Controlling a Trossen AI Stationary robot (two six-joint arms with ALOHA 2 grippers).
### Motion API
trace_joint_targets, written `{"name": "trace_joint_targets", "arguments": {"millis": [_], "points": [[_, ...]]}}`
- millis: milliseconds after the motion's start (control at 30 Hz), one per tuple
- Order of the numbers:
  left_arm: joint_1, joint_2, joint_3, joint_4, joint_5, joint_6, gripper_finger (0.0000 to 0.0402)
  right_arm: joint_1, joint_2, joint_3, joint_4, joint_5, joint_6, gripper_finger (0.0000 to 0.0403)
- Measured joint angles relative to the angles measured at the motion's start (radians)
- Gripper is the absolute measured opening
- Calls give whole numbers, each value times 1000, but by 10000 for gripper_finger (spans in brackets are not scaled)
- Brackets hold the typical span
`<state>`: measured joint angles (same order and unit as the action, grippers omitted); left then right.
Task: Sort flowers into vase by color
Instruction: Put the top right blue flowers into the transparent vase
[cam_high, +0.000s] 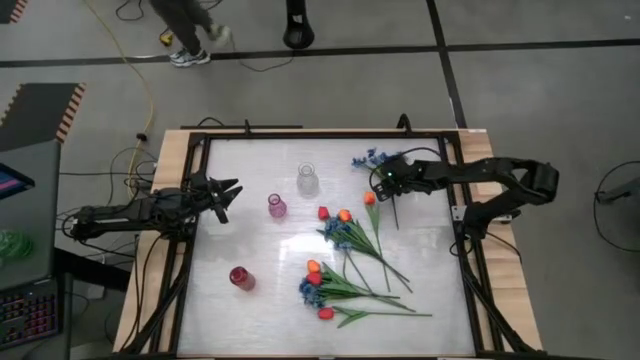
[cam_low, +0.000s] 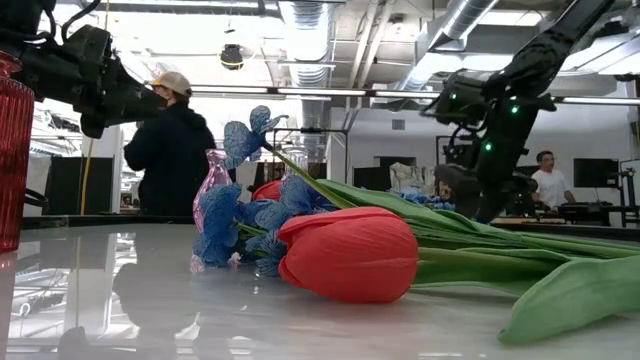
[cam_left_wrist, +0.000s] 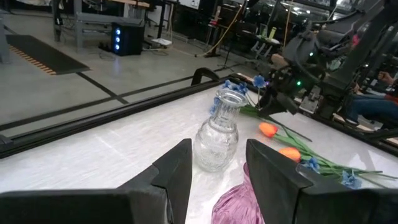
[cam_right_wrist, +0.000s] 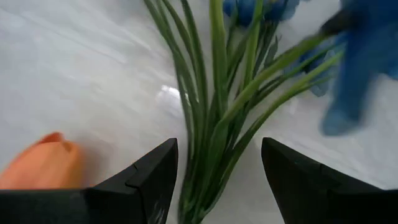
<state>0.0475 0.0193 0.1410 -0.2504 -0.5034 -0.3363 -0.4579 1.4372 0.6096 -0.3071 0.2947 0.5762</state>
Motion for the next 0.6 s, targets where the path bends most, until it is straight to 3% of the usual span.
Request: {"name": "trace_joint_targets", "arguments": {"millis": [267,600], "points": [[0,0,0,0,0,0,139,-28,99,46,3,-4,2,239],[0,0,0,0,0,0,139,-33,111,62,10,-8,-1,105]]}}
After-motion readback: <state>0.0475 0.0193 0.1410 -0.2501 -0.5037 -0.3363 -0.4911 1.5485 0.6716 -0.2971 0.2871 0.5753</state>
